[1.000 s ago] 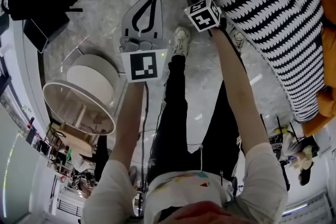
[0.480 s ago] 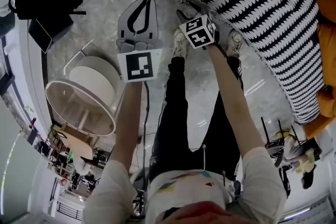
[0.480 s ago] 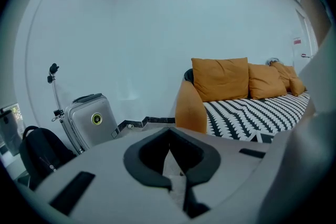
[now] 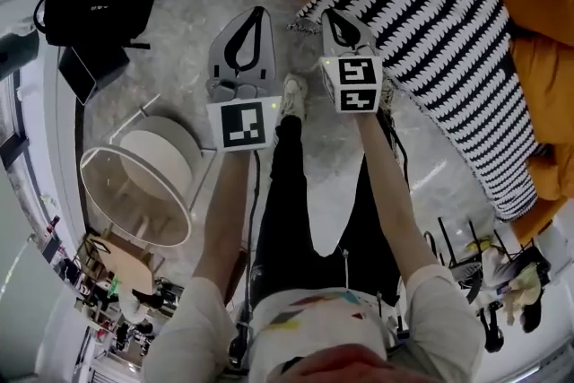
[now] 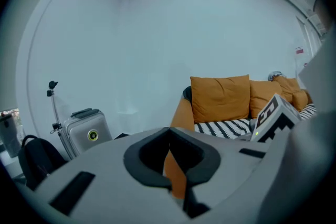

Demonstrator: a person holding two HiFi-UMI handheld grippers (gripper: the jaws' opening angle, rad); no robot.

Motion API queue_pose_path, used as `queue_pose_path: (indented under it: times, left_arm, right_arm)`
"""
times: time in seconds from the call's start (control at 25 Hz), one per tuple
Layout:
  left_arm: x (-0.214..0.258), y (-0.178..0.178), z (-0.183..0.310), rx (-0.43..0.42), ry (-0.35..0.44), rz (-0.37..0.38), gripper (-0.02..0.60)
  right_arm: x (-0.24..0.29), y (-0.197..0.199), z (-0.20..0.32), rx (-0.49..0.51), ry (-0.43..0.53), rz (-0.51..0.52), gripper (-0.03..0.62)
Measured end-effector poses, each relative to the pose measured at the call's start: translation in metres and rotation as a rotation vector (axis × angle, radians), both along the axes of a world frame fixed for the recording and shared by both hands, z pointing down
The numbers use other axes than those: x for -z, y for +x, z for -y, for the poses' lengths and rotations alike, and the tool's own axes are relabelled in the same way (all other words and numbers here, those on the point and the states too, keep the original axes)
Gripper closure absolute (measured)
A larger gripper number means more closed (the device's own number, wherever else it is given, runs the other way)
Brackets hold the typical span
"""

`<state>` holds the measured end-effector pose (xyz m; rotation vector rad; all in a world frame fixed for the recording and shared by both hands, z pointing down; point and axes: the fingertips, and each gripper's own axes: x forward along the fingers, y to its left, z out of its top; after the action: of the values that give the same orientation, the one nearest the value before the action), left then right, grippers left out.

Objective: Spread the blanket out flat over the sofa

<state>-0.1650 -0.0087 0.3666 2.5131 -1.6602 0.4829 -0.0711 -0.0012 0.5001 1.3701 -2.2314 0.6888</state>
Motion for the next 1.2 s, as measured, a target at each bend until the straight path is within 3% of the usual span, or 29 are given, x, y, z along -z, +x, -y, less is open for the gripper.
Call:
queue_pose_path:
  times: [0.16,0.28,0.44,0.6,0.76,0.88,0.96,1.2]
  left_arm:
    - [0.063,0.018,0.017,-0.049,0.093,0.027,0.566]
    - [0.125,0.032,0.023,-0.043,0.133,-0.016,0.566]
    - [0.22,0.066,0.027,-0.029,0.206,-0.093,0.566]
    - [0.319,0.112,0.024,-0.064,0.291,-0.153,0.566]
    - [0.397,0.162,0.0,-0.131,0.3,-0.169,0.566]
    - [0.434,0.199,-0.018,-0.216,0.3,-0.14,0.566]
    - [0.455,0.213,-0.034,-0.256,0.332,-0.163,0.566]
    - [0.477,0.251,-0.094,-0.393,0.343,-0.184,0.566]
  right_arm:
    - [0.09,0.035,0.04,-0.108,0.152,0.031,0.591]
    - [0.17,0.058,0.05,-0.143,0.239,0.04,0.591]
    - [0.279,0.092,0.046,-0.183,0.331,0.059,0.591]
    - [0.386,0.126,0.031,-0.185,0.461,0.011,0.591]
    - [0.479,0.165,-0.005,-0.206,0.53,-0.015,0.591]
    - [0.538,0.186,-0.035,-0.236,0.587,-0.033,0.591]
    - [0.568,0.194,-0.059,-0.252,0.636,-0.05,0.591]
    - [0.62,0.226,-0.129,-0.309,0.747,-0.092,0.591]
